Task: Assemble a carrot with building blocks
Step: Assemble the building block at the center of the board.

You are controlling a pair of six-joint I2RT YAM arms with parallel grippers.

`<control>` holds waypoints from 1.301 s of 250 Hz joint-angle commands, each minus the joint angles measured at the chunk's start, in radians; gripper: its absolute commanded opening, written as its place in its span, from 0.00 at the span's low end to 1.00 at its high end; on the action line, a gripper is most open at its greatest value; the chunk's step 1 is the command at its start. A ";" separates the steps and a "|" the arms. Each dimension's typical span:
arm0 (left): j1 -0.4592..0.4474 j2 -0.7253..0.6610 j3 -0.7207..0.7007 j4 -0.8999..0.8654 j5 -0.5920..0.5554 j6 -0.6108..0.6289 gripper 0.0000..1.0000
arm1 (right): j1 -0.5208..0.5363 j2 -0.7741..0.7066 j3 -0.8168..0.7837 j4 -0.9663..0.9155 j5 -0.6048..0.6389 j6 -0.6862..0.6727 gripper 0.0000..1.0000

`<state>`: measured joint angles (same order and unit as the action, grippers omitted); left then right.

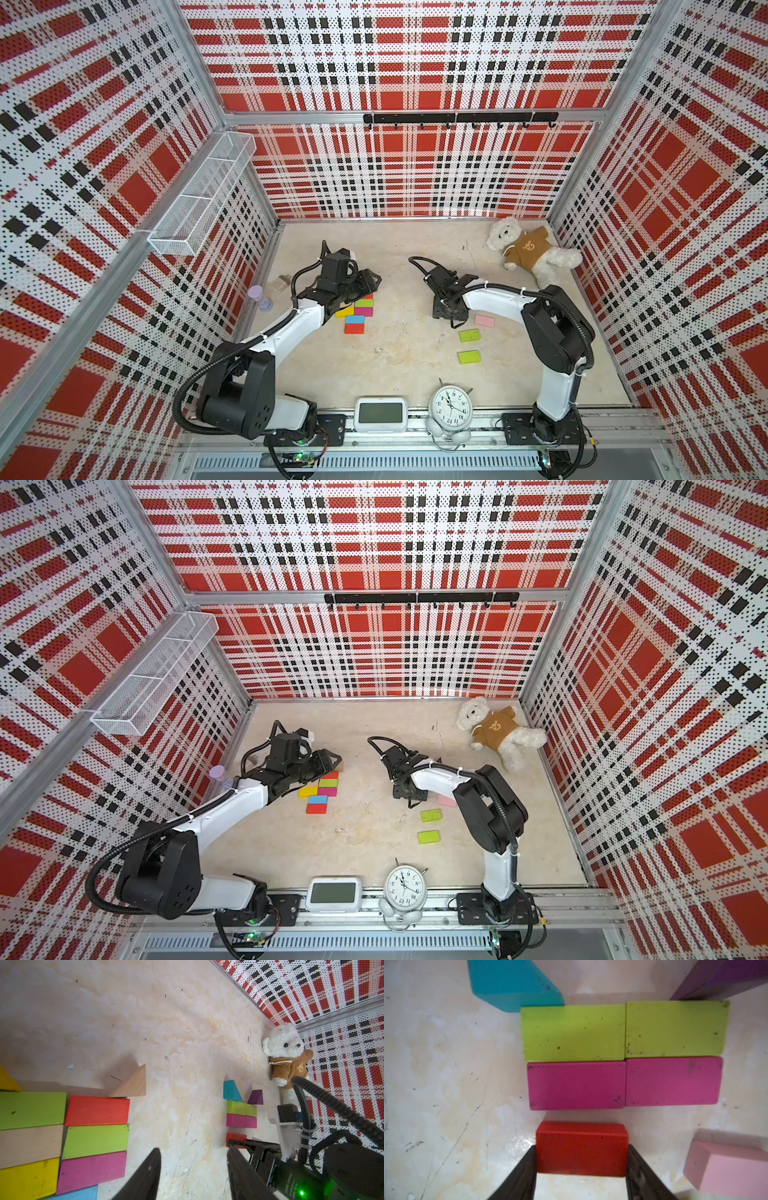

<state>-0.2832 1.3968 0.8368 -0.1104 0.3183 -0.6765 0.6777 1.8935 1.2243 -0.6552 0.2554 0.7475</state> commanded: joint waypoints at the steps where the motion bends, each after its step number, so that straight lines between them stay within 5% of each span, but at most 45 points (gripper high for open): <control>1: -0.006 0.009 0.031 0.028 0.010 -0.003 0.55 | -0.013 0.040 0.013 0.007 0.019 -0.006 0.60; 325: -0.013 0.036 0.041 0.026 0.010 -0.005 0.55 | -0.033 0.052 0.040 0.020 0.017 -0.020 0.64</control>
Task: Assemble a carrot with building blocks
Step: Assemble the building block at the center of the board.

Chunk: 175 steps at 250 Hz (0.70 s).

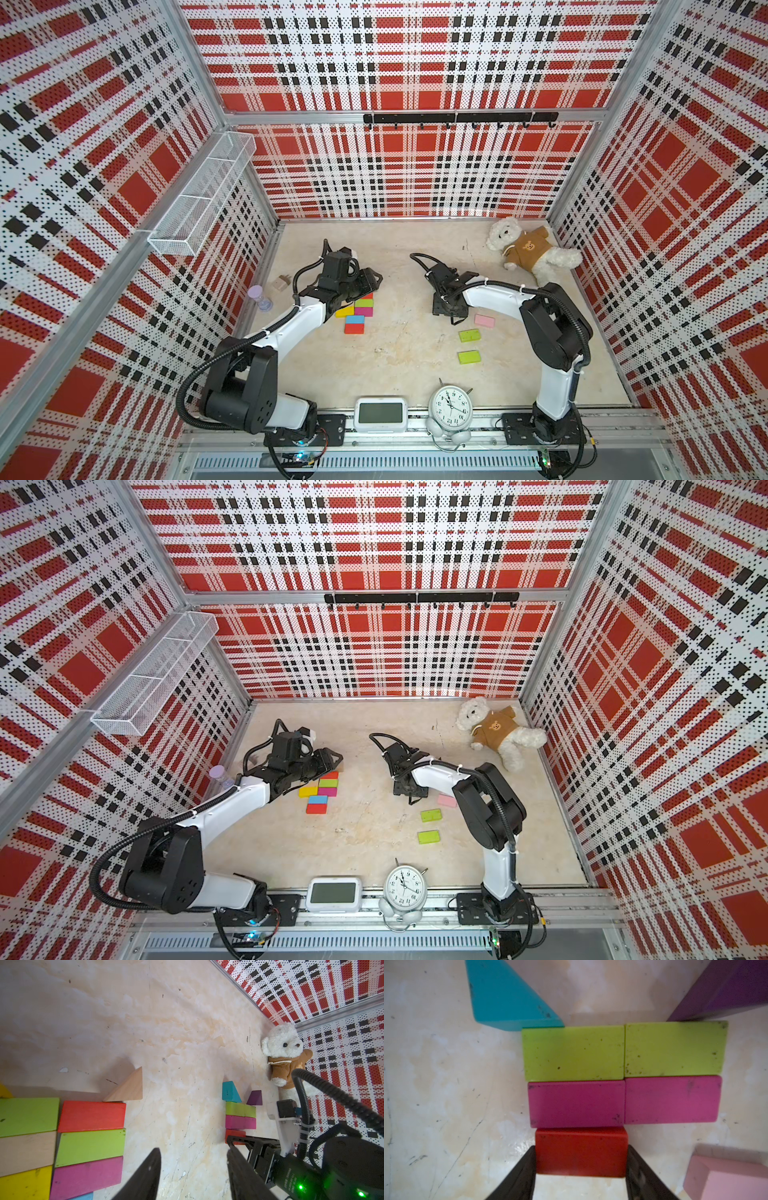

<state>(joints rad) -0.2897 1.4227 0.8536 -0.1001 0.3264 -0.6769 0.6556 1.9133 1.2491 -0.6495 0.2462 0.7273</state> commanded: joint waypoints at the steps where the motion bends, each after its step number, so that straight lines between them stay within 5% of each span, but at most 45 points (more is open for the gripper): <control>1: -0.006 0.010 0.024 0.016 0.001 -0.004 0.55 | -0.012 0.033 0.017 0.014 0.027 0.000 0.64; 175: -0.006 0.006 0.027 0.016 -0.004 -0.007 0.55 | -0.014 -0.052 -0.004 0.006 0.022 0.009 0.78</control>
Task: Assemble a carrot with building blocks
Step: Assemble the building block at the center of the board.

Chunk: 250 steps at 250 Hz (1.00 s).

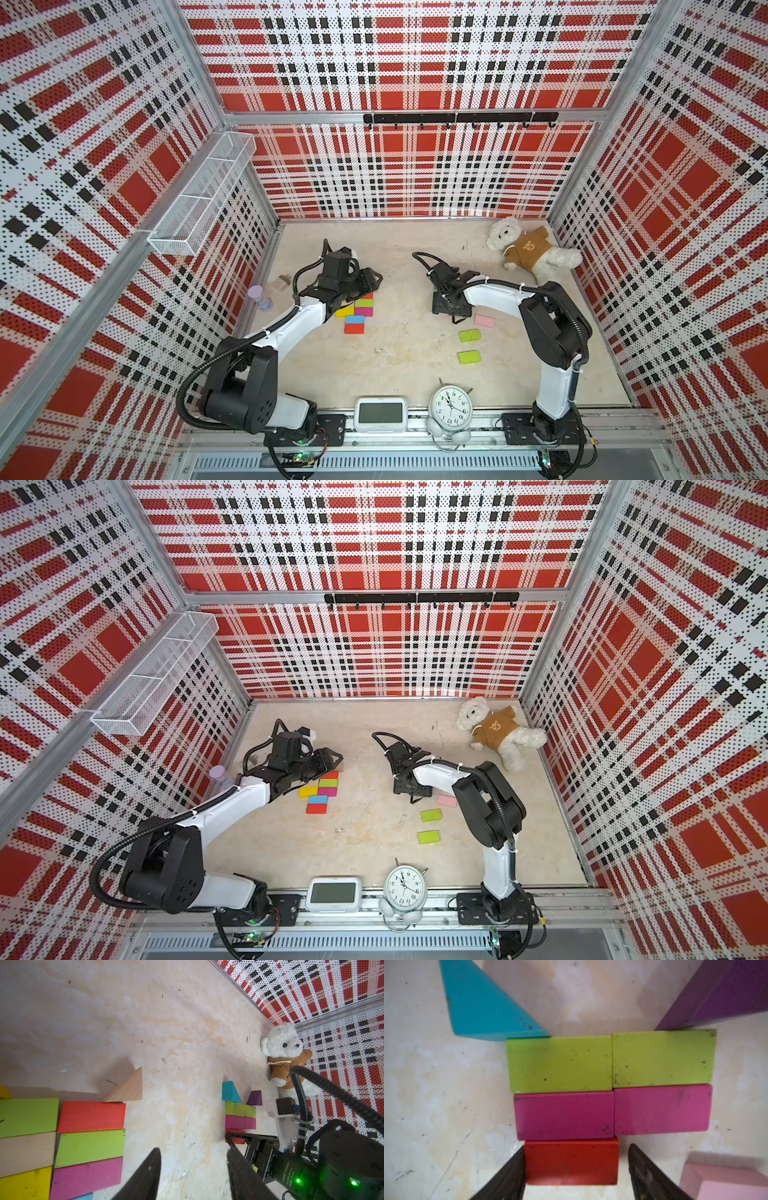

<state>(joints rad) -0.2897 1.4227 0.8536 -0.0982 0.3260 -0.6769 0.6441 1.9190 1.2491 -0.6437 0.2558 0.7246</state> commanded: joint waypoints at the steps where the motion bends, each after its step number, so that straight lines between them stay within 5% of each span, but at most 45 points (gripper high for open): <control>1: -0.006 0.006 0.027 0.014 -0.004 -0.007 0.55 | -0.002 -0.059 -0.002 0.000 0.012 0.012 0.78; 99: -0.051 -0.003 0.027 0.012 -0.014 -0.009 0.55 | -0.006 -0.285 -0.100 -0.088 0.028 0.022 0.79; 153: -0.058 -0.004 0.035 0.011 -0.020 -0.006 0.55 | -0.117 -0.416 -0.244 -0.116 0.048 0.003 0.81; 250: -0.074 0.014 0.047 0.009 -0.027 -0.004 0.55 | -0.205 -0.327 -0.297 -0.040 -0.005 -0.071 0.81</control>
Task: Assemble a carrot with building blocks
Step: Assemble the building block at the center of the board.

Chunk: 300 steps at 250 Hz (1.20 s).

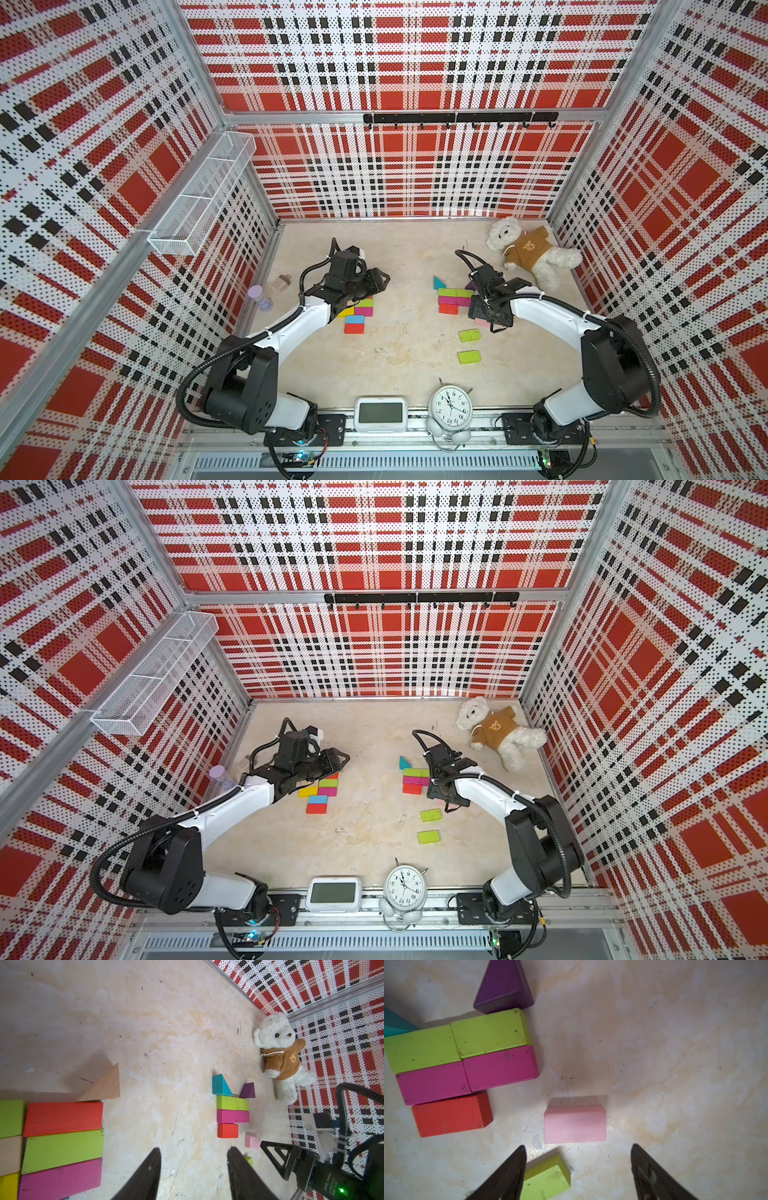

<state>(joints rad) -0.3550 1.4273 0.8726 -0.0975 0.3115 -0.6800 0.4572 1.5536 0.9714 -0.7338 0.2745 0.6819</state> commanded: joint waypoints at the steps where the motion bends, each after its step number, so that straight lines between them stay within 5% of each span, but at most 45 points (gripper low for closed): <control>1: -0.008 0.009 0.028 0.008 -0.012 -0.001 0.55 | -0.018 0.040 -0.019 0.051 -0.025 -0.029 0.81; 154: -0.022 0.042 0.046 0.006 -0.020 -0.004 0.55 | -0.052 0.123 -0.034 0.133 -0.082 -0.054 0.61; 300: -0.061 0.083 0.072 0.008 -0.024 -0.006 0.55 | -0.011 0.164 0.060 0.137 -0.135 -0.068 0.57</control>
<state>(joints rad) -0.4057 1.4952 0.9100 -0.0975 0.2989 -0.6804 0.4240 1.6932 0.9867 -0.6151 0.1535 0.6170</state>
